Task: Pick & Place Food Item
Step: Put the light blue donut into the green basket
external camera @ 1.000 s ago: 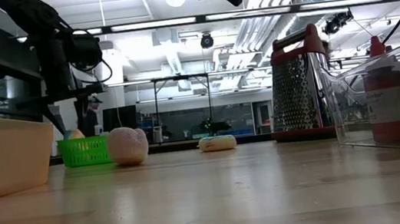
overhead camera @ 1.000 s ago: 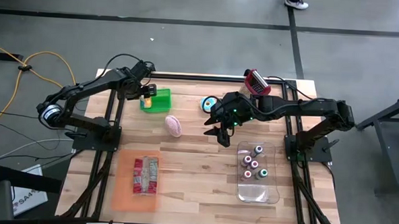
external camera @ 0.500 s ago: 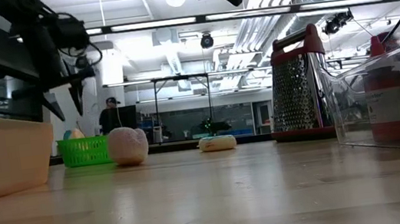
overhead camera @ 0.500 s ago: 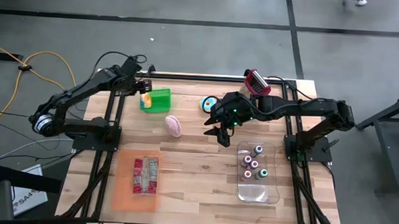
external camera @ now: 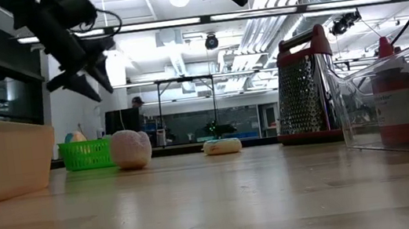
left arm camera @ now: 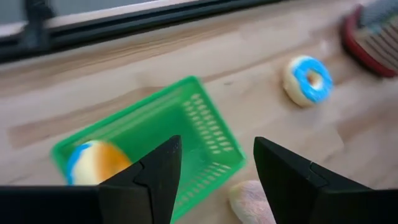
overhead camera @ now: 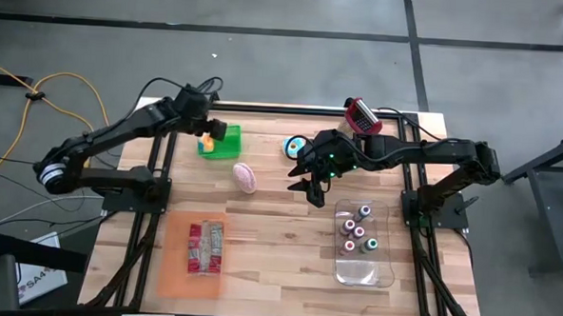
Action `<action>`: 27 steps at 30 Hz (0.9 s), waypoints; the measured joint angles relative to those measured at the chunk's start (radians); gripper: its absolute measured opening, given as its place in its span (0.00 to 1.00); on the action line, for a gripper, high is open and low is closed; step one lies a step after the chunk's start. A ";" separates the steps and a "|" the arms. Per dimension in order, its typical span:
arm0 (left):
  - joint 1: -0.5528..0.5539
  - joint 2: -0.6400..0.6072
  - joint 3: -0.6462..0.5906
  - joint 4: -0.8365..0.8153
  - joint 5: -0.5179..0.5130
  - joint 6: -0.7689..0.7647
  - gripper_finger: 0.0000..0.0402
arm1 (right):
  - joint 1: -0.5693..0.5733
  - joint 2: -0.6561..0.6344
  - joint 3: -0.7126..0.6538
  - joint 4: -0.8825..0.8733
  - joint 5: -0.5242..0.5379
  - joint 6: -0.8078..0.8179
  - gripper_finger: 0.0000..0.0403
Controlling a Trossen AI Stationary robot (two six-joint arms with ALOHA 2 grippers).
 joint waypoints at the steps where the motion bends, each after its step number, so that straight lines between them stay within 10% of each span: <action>1: -0.016 0.000 0.000 0.007 0.000 0.015 0.49 | 0.000 0.000 0.000 0.000 0.000 0.000 0.44; 27: -0.233 0.062 0.002 0.215 0.010 0.503 0.49 | 0.000 0.000 0.000 0.000 0.000 0.000 0.44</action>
